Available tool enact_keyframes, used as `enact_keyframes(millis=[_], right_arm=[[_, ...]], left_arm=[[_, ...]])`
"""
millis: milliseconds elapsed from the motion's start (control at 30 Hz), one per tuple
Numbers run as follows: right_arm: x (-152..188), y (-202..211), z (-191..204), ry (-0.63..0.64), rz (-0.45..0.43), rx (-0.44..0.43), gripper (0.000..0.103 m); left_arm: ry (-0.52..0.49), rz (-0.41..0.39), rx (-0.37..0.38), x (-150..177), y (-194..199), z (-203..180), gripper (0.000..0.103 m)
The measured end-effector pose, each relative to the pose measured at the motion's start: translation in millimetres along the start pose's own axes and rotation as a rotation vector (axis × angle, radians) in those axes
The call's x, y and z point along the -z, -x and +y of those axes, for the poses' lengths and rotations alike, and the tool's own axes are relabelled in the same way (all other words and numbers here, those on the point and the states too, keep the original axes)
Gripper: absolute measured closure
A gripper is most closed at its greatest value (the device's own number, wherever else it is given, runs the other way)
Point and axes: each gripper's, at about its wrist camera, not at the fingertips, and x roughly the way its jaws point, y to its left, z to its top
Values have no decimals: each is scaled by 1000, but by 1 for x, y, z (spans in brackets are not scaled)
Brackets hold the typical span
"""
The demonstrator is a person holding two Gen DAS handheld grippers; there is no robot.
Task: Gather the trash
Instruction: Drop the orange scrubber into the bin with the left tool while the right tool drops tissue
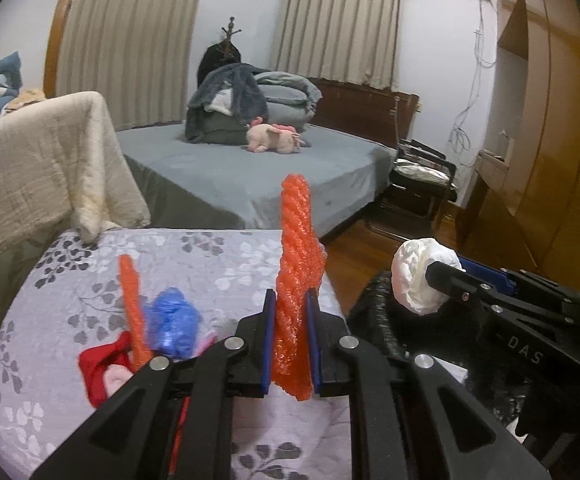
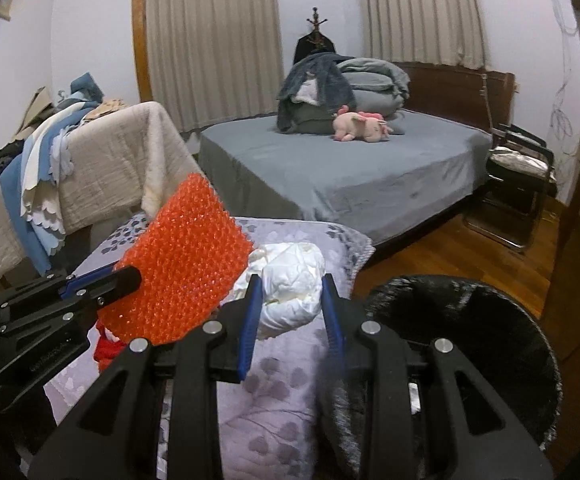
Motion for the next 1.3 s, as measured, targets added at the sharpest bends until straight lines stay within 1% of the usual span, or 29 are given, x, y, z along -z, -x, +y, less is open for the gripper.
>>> enact_keyframes(millis=[233, 467, 767, 1067, 1200, 1300], right_arm=[[7, 20, -35, -42, -15, 72, 74], [17, 36, -78, -94, -20, 166, 74], [44, 50, -129, -156, 4, 284, 74], [64, 47, -161, -191, 44, 334, 73], [72, 41, -175, -209, 66, 347, 71], [77, 36, -184, -222, 82, 350, 71]], left_arm=[[-37, 20, 72, 2, -10, -36, 89], [-78, 48, 149, 1, -24, -74, 89], [-128, 82, 223, 4, -48, -121, 89], [-186, 108, 266, 8, -78, -165, 89], [-197, 122, 279, 9, -91, -176, 89], [-204, 137, 295, 11, -99, -182, 87]])
